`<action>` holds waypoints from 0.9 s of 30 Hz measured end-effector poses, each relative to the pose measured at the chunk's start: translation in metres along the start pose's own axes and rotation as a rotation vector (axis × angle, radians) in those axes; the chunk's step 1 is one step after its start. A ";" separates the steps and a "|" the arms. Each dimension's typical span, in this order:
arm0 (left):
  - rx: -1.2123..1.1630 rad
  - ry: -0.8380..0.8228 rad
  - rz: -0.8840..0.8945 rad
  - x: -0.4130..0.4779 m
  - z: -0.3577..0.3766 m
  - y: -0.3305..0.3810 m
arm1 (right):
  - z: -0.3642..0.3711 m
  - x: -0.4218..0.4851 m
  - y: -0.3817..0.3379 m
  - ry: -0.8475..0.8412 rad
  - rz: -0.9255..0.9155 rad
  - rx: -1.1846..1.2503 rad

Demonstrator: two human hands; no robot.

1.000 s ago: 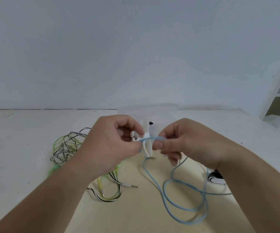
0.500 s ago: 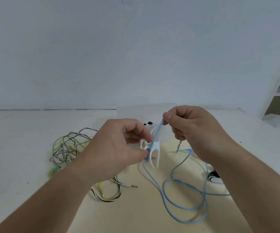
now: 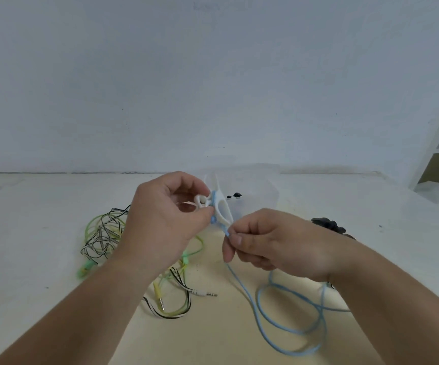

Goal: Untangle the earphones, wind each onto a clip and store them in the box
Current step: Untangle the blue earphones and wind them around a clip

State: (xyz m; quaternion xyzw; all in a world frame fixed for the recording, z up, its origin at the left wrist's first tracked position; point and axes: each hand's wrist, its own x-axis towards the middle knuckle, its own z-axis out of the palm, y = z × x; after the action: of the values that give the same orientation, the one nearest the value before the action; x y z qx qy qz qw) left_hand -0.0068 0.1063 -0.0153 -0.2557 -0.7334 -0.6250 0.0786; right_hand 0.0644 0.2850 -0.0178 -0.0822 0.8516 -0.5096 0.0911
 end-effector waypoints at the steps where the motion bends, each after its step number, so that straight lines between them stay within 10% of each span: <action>1: 0.033 -0.015 0.002 0.001 -0.001 0.000 | -0.001 -0.001 -0.002 -0.008 -0.007 0.005; 16: 0.377 -0.107 0.126 -0.003 -0.002 0.001 | -0.011 -0.010 -0.013 0.029 -0.112 0.069; 23: 0.240 -0.315 0.040 -0.011 0.005 0.004 | -0.020 -0.006 -0.010 0.663 -0.177 0.076; 27: -0.043 -0.389 -0.015 -0.010 0.004 0.012 | -0.021 -0.003 -0.006 0.753 -0.048 0.043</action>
State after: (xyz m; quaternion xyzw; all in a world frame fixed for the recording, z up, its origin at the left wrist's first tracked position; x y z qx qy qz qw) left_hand 0.0080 0.1082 -0.0095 -0.3678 -0.7231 -0.5799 -0.0747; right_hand 0.0622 0.3009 -0.0026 0.0930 0.8125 -0.5237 -0.2386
